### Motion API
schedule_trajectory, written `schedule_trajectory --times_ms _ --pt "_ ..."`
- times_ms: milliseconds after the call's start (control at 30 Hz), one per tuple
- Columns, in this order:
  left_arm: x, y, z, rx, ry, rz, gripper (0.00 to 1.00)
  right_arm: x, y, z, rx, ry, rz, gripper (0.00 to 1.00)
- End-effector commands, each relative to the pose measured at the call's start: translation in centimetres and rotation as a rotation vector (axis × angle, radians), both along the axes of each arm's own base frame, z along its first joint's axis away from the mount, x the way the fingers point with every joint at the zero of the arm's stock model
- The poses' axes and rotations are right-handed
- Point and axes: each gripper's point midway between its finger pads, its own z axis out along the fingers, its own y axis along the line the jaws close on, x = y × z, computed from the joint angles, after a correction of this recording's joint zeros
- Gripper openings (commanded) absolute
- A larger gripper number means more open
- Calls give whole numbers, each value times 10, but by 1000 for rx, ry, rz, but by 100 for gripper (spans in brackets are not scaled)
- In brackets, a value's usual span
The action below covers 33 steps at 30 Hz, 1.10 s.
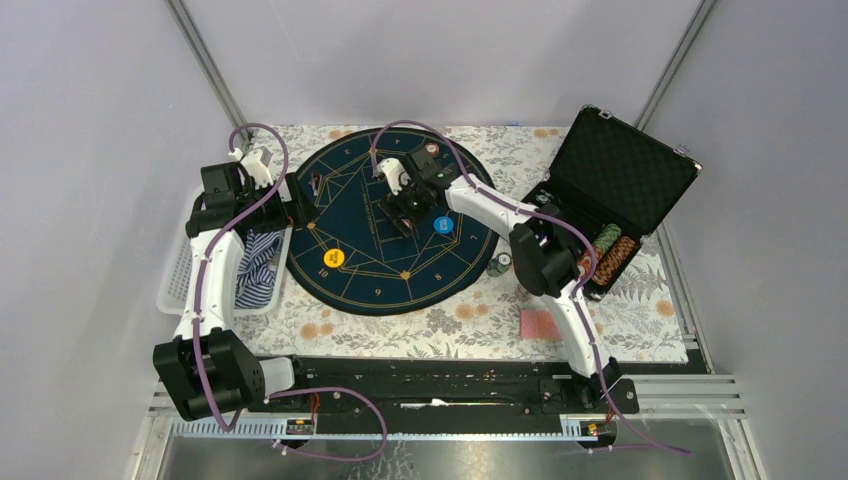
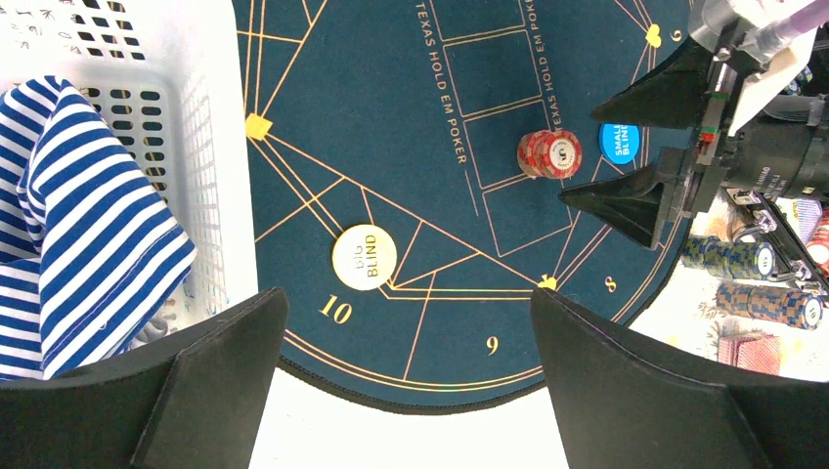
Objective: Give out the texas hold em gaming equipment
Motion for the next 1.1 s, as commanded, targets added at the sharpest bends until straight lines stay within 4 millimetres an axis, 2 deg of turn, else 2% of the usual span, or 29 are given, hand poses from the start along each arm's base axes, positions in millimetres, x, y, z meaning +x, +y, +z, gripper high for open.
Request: schedule_trajectory --times_ms 0,267,667,800,900,967,1067 --pt "4 1 17 14 -73 -15 99 5 9 4 -19 -33 -5 86" --pt "4 1 15 11 -67 -12 99 9 10 -9 -49 -41 -7 76" --pt "3 2 15 16 -71 -8 99 13 16 -13 -46 -37 -4 54" --pt "4 1 14 11 -67 -9 99 13 14 -1 -47 -51 -7 45" --pt "5 1 14 8 -65 -12 99 12 8 18 -38 -68 -14 43" --pt "5 1 14 9 -65 -13 99 13 -2 29 -32 -71 -28 43" --pt "5 0 15 8 -70 -14 99 17 -30 43 -27 -76 -68 42"
